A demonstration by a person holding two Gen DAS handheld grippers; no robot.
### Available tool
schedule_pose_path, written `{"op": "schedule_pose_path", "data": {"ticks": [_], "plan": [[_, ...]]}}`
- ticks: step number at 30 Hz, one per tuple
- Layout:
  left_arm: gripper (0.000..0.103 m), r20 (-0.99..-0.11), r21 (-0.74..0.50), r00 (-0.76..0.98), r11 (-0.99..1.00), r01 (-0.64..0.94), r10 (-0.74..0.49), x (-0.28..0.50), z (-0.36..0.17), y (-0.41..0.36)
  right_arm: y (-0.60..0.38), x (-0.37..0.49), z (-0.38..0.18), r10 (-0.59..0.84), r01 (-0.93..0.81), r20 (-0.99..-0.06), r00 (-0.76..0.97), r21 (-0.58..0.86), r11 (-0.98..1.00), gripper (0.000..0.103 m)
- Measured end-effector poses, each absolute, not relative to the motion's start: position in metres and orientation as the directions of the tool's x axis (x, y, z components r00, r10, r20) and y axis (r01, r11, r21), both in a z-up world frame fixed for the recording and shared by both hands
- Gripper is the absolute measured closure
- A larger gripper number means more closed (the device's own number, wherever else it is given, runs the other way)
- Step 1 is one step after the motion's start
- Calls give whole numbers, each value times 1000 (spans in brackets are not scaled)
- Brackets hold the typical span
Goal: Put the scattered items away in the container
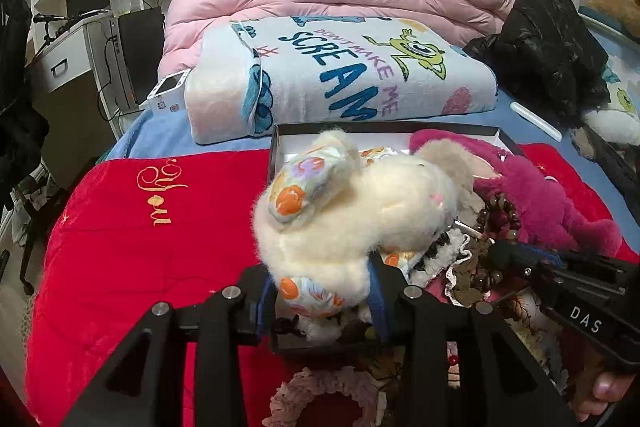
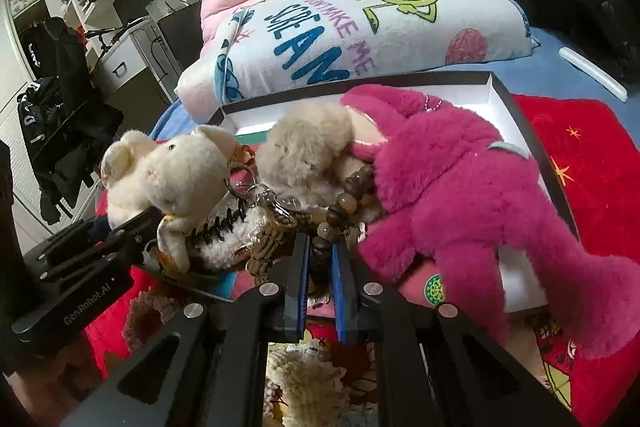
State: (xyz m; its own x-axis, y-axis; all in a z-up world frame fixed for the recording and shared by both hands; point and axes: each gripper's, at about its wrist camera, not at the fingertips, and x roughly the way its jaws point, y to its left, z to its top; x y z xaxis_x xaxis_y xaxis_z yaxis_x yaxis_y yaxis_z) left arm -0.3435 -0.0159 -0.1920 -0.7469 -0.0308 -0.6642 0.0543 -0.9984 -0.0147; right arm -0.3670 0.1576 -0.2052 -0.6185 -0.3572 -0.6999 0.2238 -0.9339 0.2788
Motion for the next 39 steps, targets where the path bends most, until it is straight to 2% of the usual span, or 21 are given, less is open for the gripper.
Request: {"op": "schedule_pose_path", "data": {"ticks": [7,10,11,13,14,15,20,29,34,39], "plan": [[60,-681,-26,-731,-996,85,-45,-343,-194,-21,163,-365,-211,-358,186,-706,-610,312,-932,89],[52,-684,-28,-727,-995,99,-53,-342,-193,-22,165,-363,-208,-357,185,-706,-611,311,-932,87],[46,-681,-30,-731,-995,94,-49,-341,-192,-21,165,-363,-208,-356,185,-710,-608,310,-933,83],[28,-669,-35,-742,-996,84,-39,-339,-189,-20,166,-364,-208,-367,186,-712,-599,322,-928,67],[11,-663,-45,-748,-996,82,-32,-338,-187,-20,166,-364,-206,-384,191,-706,-595,340,-921,52],[3,-660,-55,-751,-995,80,-24,-337,-186,-21,166,-363,-205,-399,194,-698,-594,357,-914,35],[0,-631,-84,-775,-992,90,-17,-332,-178,-30,161,-362,-199,-408,200,-688,-600,364,-910,0],[0,-587,66,-796,-989,132,-146,-320,-155,-25,161,-358,-187,-386,178,-698,-603,354,-918,0],[0,-607,132,-773,-983,129,-183,-311,-124,-24,158,-351,-163,-382,185,-692,-612,344,-920,0],[0,-556,75,-819,-990,123,-144,-275,-65,-29,150,-324,-103,-368,223,-653,-662,297,-928,0]]}}
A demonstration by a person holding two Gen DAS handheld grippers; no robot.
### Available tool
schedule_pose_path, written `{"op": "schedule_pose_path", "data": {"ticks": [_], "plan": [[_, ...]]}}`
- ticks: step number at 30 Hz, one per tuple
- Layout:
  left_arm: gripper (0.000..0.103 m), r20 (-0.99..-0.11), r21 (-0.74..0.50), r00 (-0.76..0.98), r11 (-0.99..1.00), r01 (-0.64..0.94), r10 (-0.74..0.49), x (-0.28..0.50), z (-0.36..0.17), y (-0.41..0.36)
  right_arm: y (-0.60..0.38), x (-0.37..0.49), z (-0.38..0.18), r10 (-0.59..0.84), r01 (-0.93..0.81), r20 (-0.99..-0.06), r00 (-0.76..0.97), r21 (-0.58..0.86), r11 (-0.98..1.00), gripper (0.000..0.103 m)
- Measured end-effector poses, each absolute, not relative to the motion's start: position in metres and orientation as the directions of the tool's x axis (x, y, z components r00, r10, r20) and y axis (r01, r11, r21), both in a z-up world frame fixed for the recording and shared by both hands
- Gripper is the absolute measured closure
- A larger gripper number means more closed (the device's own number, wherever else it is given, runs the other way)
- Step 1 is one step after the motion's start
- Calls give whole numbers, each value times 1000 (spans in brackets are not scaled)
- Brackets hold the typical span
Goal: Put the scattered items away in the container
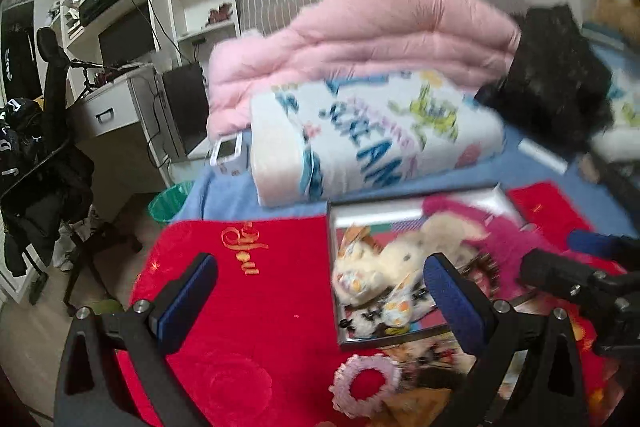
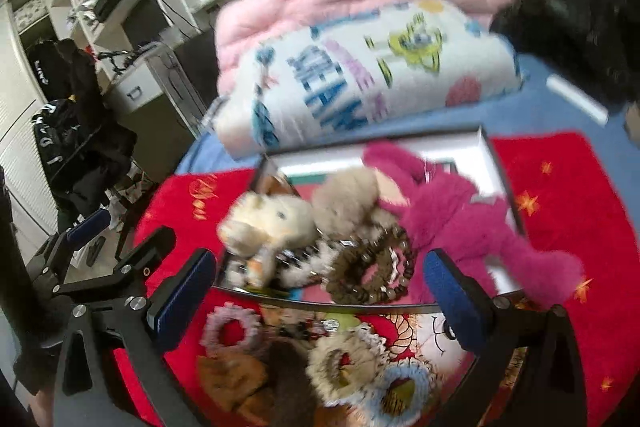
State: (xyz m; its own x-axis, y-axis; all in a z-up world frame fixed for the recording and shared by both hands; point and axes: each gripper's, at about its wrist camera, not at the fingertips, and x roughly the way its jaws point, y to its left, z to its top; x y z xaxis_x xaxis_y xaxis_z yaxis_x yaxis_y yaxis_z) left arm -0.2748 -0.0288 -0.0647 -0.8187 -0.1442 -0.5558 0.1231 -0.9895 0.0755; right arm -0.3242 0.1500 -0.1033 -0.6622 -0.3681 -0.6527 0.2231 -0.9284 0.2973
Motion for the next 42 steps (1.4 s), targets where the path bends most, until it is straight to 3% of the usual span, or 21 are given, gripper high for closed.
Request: {"op": "schedule_pose_path", "data": {"ticks": [6,11,15,18,23,29,37,42], "plan": [[0,-518,49,-849,-994,93,-105,-214,15,-29,144,-273,-28,-346,255,-618,-706,235,-938,0],[0,-424,-20,-902,-994,107,-88,-123,78,-31,143,-194,41,-300,256,-567,-767,158,-954,0],[0,-387,-61,-911,-981,182,-145,-31,113,-24,146,-116,72,-262,243,-543,-798,108,-964,0],[0,-396,-98,-910,-980,173,-121,30,127,-12,151,-49,79,-244,235,-544,-803,87,-968,0],[0,-391,-89,-920,-993,77,-36,122,127,22,161,44,75,-200,211,-535,-821,42,-977,0],[0,-398,-72,-914,-990,118,-80,205,96,51,186,123,60,-159,133,-523,-837,87,-987,0],[0,-452,-95,-891,-991,90,-38,250,38,67,195,177,20,-159,84,-519,-840,166,-983,0],[0,-469,-55,-881,-994,94,-57,252,29,74,179,183,4,-149,105,-546,-824,111,-988,0]]}}
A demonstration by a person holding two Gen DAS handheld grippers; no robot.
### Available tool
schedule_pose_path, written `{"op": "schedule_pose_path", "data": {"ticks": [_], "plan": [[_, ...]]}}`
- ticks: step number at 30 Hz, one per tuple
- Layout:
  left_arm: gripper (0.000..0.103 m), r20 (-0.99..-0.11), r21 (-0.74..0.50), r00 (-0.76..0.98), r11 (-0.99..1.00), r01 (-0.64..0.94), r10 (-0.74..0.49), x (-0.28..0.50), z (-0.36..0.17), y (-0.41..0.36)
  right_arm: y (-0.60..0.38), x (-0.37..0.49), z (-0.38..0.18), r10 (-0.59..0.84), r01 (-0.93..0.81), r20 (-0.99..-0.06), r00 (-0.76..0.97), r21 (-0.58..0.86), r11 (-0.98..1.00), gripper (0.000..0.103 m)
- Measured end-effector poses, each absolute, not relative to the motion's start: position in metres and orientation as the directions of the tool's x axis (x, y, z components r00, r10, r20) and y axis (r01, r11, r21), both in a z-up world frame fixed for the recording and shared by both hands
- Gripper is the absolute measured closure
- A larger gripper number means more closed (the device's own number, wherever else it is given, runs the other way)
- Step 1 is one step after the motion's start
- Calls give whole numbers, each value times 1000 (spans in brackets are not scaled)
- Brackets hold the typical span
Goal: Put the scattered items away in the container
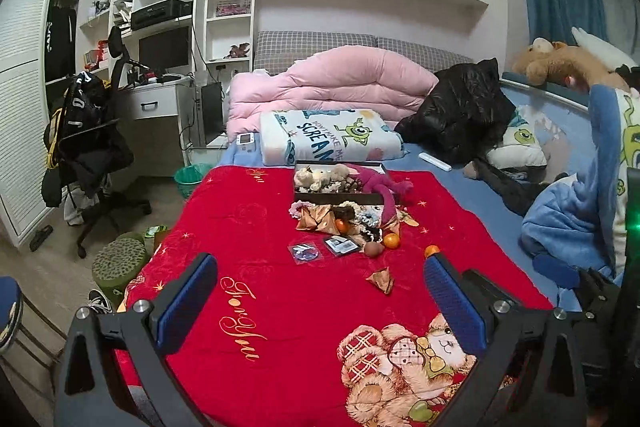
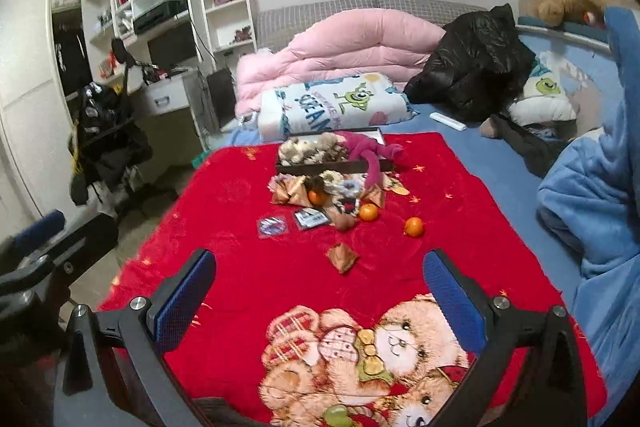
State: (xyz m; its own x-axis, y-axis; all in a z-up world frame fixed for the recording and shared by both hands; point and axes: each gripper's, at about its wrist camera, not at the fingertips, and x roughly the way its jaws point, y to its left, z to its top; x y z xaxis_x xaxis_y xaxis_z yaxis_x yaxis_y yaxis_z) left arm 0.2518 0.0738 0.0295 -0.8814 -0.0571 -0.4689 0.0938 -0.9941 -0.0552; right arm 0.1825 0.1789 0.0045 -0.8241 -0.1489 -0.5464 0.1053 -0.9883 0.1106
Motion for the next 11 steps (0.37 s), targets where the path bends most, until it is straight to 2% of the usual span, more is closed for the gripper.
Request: {"op": "schedule_pose_path", "data": {"ticks": [11], "plan": [[0,-487,-99,-873,-992,79,-21,234,21,61,180,178,-2,-145,81,-548,-824,139,-987,0]]}}
